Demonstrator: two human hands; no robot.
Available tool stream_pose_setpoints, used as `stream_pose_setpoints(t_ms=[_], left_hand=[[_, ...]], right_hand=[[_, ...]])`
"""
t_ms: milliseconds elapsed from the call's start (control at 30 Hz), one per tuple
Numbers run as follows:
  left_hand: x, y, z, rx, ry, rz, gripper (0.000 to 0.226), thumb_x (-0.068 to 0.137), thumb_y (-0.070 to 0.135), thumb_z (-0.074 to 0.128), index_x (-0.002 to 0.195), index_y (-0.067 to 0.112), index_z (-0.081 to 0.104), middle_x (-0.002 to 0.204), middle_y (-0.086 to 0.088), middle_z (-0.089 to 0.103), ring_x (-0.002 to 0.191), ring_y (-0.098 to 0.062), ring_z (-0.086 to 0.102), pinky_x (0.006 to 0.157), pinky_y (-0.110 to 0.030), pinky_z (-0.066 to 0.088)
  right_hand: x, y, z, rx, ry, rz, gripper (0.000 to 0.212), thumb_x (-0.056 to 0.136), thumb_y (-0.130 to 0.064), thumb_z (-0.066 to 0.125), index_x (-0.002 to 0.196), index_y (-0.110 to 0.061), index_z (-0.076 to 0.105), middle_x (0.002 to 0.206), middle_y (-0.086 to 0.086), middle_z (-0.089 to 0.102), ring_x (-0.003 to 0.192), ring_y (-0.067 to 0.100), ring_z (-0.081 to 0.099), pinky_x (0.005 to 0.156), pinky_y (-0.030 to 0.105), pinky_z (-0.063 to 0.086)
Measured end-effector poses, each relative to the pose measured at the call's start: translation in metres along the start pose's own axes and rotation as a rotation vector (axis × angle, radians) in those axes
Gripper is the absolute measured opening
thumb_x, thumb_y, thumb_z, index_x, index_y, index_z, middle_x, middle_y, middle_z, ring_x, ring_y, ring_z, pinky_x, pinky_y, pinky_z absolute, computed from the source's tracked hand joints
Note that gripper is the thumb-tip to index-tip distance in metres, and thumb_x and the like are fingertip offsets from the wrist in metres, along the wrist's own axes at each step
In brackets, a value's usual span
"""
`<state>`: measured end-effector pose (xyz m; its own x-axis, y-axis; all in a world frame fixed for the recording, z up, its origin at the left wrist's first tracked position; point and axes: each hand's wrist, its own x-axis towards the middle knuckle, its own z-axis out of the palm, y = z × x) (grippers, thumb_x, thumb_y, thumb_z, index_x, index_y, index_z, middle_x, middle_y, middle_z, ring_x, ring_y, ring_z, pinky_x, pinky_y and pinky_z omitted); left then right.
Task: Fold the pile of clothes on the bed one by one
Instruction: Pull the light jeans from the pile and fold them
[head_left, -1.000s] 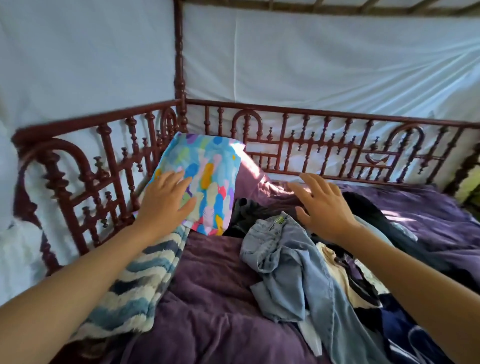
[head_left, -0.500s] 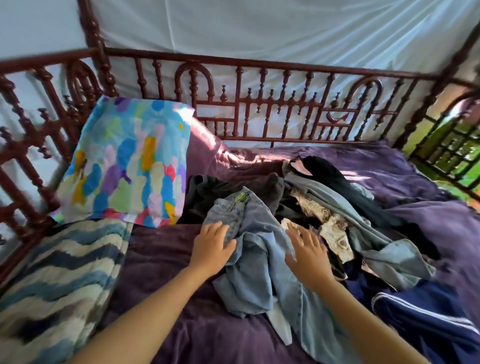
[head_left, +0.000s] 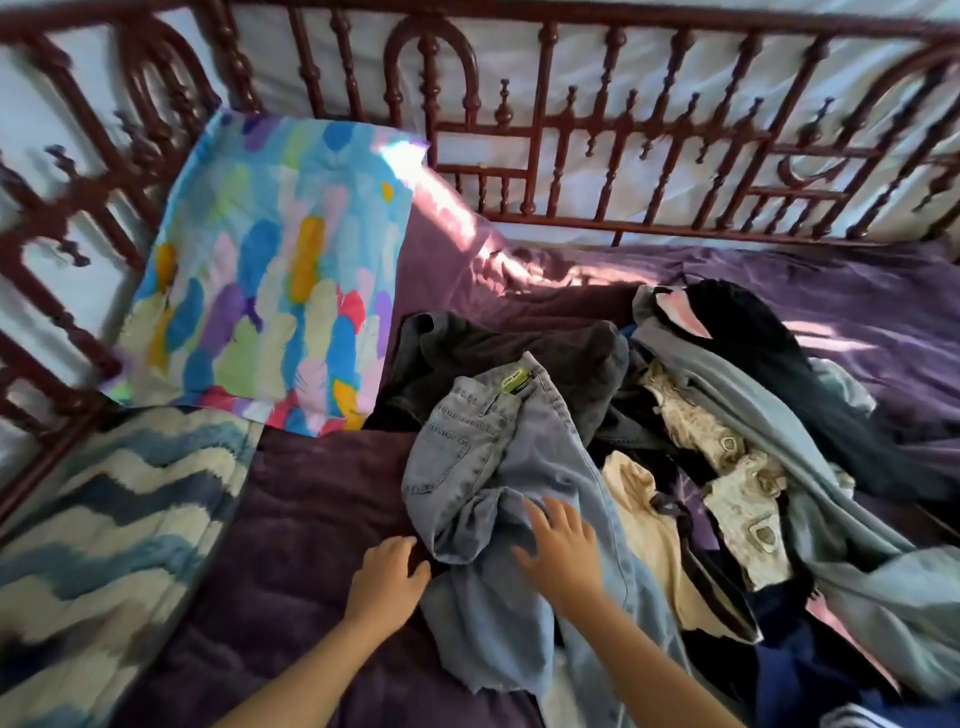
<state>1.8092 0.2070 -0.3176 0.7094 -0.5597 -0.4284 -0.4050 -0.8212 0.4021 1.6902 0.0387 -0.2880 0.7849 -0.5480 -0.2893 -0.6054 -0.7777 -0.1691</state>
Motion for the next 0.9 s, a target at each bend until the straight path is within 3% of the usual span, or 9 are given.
stream_pose_setpoints(t_ms=[67,167,267,400,467,567,667,767,900], left_hand=[[0.009,-0.007,0.003,-0.04,-0.013,-0.041,0.047,0.099,0.037,0.039,0.141,0.016,0.035,0.147,0.002,0.036,0.134,-0.019,0.032,0.105,-0.032,0.033],[0.018,-0.015,0.01,-0.106,-0.061,-0.092,0.047,0.098,0.037,0.039,0.14,0.015,0.037,0.146,0.001,0.037,0.133,-0.019,0.033,0.106,-0.032,0.032],[0.029,-0.022,0.014,-0.151,-0.086,-0.12,0.047,0.098,0.036,0.041,0.139,0.015,0.039,0.145,-0.001,0.039,0.132,-0.019,0.035,0.106,-0.033,0.033],[0.041,-0.021,0.019,-0.257,-0.136,-0.139,0.046,0.098,0.035,0.042,0.138,0.012,0.041,0.143,-0.004,0.042,0.131,-0.021,0.039,0.106,-0.033,0.034],[0.041,-0.015,0.02,-0.36,-0.158,-0.142,0.045,0.098,0.034,0.042,0.137,0.011,0.043,0.139,-0.006,0.046,0.127,-0.021,0.043,0.102,-0.032,0.037],[0.034,-0.007,0.024,-0.536,-0.189,-0.144,0.041,0.099,0.029,0.042,0.134,0.008,0.045,0.134,-0.008,0.05,0.124,-0.022,0.047,0.095,-0.027,0.036],[0.023,-0.008,0.028,-0.715,-0.178,-0.216,0.042,0.097,0.025,0.047,0.133,0.003,0.045,0.134,-0.014,0.05,0.124,-0.026,0.047,0.097,-0.031,0.038],[0.013,-0.02,0.032,-0.884,-0.164,-0.41,0.048,0.095,0.027,0.051,0.135,0.002,0.04,0.134,-0.02,0.048,0.122,-0.033,0.047,0.095,-0.037,0.04],[0.003,-0.042,0.03,-1.22,-0.194,-0.546,0.032,0.094,0.024,0.054,0.114,-0.001,0.053,0.102,-0.024,0.06,0.077,-0.029,0.057,0.062,-0.027,0.048]], right_hand=[[0.021,0.0,0.011,0.047,0.009,-0.039,0.066,0.087,-0.043,0.058,0.144,-0.023,0.032,0.15,0.006,0.029,0.138,0.027,0.029,0.108,0.044,0.028],[0.043,0.0,0.026,0.09,0.027,0.006,0.062,0.095,-0.037,0.046,0.149,-0.025,0.018,0.154,0.002,0.018,0.142,0.023,0.018,0.112,0.038,0.019],[0.049,-0.004,0.034,0.123,0.075,0.057,0.057,0.088,-0.025,0.059,0.141,-0.018,0.039,0.138,0.006,0.047,0.127,0.03,0.043,0.103,0.044,0.033],[0.047,0.0,0.051,0.186,0.119,0.102,0.03,0.061,-0.013,0.079,0.091,-0.013,0.072,0.076,0.003,0.071,0.077,0.031,0.066,0.065,0.043,0.049],[0.042,-0.007,0.054,0.243,0.164,0.151,0.012,0.066,-0.015,0.069,0.078,-0.014,0.072,0.07,0.001,0.07,0.072,0.029,0.065,0.065,0.04,0.047],[0.027,-0.02,0.057,0.258,0.231,0.114,0.012,0.052,-0.021,0.064,0.063,-0.023,0.069,0.056,-0.009,0.063,0.057,0.016,0.063,0.056,0.029,0.048],[-0.002,-0.042,0.059,0.262,0.204,0.043,0.01,0.049,-0.032,0.059,0.057,-0.035,0.065,0.052,-0.02,0.058,0.053,0.001,0.057,0.064,0.013,0.034],[-0.034,-0.073,0.069,0.31,0.206,-0.039,0.018,0.056,-0.035,0.045,0.055,-0.031,0.062,0.049,-0.017,0.055,0.05,-0.001,0.053,0.06,0.016,0.03],[-0.071,-0.112,0.081,0.396,0.248,-0.147,0.023,0.047,-0.032,0.05,0.07,-0.035,0.052,0.051,-0.017,0.056,0.051,-0.001,0.05,0.05,0.01,0.035]])
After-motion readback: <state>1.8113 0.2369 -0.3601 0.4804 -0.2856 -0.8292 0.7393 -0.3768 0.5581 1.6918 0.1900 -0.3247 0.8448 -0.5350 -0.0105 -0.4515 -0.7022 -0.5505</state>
